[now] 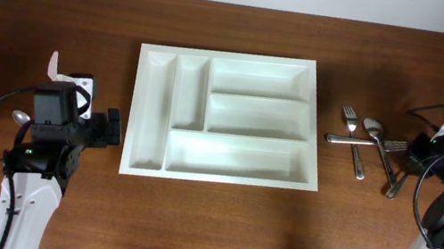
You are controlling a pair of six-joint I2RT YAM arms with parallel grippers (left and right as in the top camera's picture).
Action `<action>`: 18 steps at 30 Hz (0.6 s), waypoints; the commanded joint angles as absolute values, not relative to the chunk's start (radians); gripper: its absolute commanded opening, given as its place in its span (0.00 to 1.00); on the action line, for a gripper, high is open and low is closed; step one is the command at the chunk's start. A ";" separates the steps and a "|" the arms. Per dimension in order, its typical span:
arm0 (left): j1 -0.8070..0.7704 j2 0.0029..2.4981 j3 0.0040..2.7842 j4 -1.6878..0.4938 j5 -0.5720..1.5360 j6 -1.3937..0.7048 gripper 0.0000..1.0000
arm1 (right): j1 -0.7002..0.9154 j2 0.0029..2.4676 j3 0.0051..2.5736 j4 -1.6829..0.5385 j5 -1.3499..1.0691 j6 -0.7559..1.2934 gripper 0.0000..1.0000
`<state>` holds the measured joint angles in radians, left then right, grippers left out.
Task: Pack container
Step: 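Lower the right gripper onto a spoon in the right pile and grasp it, then carry the spoon with the right gripper into the tray's top compartment and release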
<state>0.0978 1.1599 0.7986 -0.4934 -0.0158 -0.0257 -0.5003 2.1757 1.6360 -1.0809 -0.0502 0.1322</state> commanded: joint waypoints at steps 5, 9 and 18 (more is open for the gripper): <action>0.101 1.168 0.820 -0.495 -0.023 -0.013 0.99 | -0.445 1.936 1.861 -1.208 -0.072 0.130 0.04; 0.101 1.168 0.820 -0.495 -0.023 -0.013 0.99 | -0.320 1.806 1.885 -1.203 -0.216 -0.013 0.04; 0.101 1.168 0.820 -0.495 -0.023 -0.013 0.99 | 0.126 1.831 1.877 -1.131 -0.238 -0.539 0.04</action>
<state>0.0978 1.1606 0.7986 -0.4934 -0.0158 -0.0257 0.0086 1.7580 1.8942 -1.1564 -0.2085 -0.2394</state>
